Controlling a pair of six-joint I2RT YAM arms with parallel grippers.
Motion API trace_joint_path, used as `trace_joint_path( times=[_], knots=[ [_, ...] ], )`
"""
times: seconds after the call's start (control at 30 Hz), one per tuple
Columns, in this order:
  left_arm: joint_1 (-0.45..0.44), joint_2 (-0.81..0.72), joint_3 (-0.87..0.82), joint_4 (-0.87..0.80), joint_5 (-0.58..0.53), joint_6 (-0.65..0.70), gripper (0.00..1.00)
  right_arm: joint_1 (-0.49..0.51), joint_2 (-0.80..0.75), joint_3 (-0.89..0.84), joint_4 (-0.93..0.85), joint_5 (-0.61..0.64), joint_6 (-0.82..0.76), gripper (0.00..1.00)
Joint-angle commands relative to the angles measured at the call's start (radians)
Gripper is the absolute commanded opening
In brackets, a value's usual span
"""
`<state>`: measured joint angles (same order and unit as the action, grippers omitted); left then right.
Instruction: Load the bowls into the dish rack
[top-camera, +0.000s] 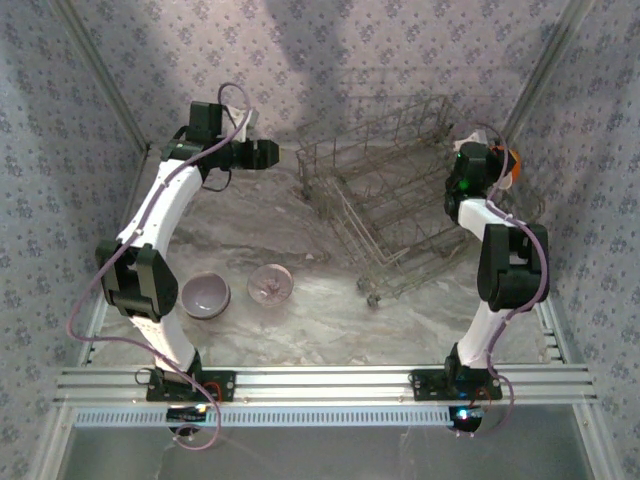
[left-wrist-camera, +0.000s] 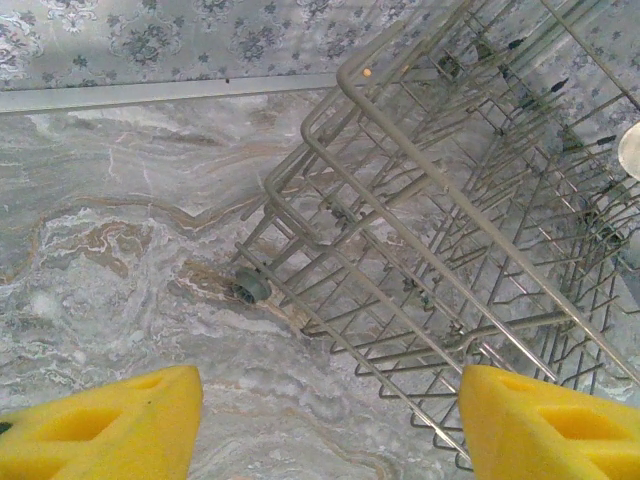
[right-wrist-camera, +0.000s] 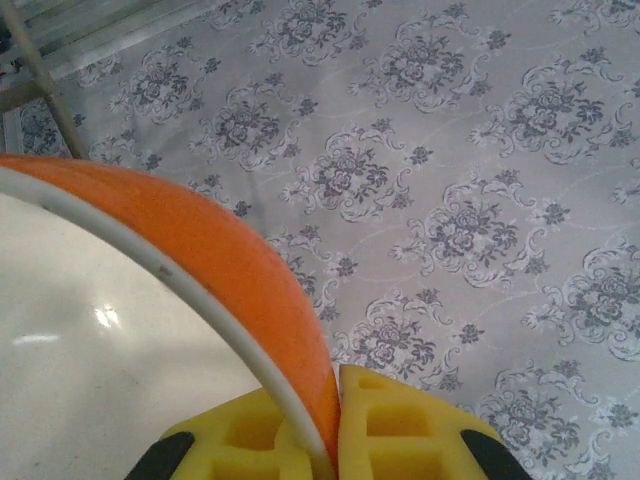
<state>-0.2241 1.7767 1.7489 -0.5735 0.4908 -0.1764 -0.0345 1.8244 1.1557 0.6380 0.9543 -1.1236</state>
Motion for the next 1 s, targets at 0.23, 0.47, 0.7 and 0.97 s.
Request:
trace_joint_path(
  times=[0.23,0.47,0.7,0.97],
  knots=[
    [0.006,-0.015,0.004,0.031,0.04,-0.008,0.69,-0.014,0.046,0.025,0.1,0.031,-0.087,0.0],
    [0.006,-0.005,0.015,0.037,0.049,-0.011,0.69,-0.016,0.063,-0.009,0.16,0.013,-0.147,0.0],
    [0.006,-0.003,0.014,0.035,0.051,-0.009,0.69,-0.017,0.044,-0.061,0.178,-0.012,-0.152,0.0],
    [0.006,-0.009,0.018,0.034,0.062,-0.014,0.69,0.004,0.044,-0.081,0.166,0.008,-0.13,0.0]
  ],
)
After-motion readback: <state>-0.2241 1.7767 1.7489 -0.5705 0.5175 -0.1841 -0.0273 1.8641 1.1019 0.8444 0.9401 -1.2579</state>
